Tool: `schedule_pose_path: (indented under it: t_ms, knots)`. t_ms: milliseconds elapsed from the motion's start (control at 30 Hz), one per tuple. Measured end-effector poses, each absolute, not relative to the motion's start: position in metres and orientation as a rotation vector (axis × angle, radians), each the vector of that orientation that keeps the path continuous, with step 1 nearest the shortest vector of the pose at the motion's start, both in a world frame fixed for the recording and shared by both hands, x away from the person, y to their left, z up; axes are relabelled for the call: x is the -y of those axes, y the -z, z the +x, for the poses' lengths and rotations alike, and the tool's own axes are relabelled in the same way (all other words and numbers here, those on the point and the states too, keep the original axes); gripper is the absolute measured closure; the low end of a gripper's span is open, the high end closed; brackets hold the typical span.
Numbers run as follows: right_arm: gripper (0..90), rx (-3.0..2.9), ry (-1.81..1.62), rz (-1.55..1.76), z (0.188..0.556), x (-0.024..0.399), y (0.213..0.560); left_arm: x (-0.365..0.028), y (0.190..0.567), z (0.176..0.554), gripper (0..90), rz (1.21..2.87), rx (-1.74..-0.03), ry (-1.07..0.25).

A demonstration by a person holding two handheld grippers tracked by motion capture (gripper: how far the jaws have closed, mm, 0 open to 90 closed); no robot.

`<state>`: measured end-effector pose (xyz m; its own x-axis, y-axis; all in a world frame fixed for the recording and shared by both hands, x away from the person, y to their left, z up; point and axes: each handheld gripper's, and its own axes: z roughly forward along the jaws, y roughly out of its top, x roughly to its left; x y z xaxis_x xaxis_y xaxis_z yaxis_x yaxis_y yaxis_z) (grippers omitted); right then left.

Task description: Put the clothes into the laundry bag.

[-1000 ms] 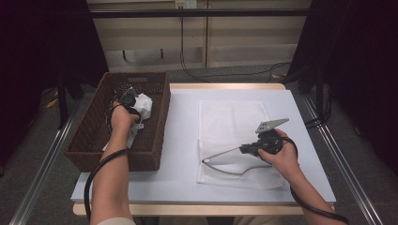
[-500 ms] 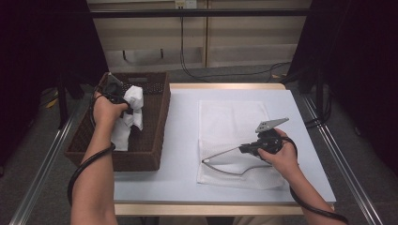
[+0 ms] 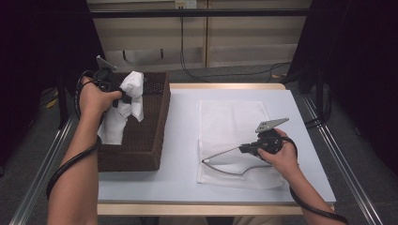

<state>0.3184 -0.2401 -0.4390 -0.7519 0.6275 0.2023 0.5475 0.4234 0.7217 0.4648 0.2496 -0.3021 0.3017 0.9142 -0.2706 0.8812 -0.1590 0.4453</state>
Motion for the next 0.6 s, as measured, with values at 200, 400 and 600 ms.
schedule_pose_path:
  t_ms: [200, 400, 600]
  knots:
    - [90.0, -2.569, -1.24, 1.058, 0.317, 0.239, 0.438, -0.241, 0.287, 0.457, 75.0, 2.064, -1.546, -0.044]
    - [90.0, -2.564, -1.241, 1.056, 0.317, 0.239, 0.438, -0.226, 0.269, 0.448, 75.1, 2.119, -1.512, -0.055]
    - [90.0, -2.564, -1.238, 1.054, 0.317, 0.239, 0.438, -0.216, 0.254, 0.443, 75.0, 2.124, -1.456, -0.036]
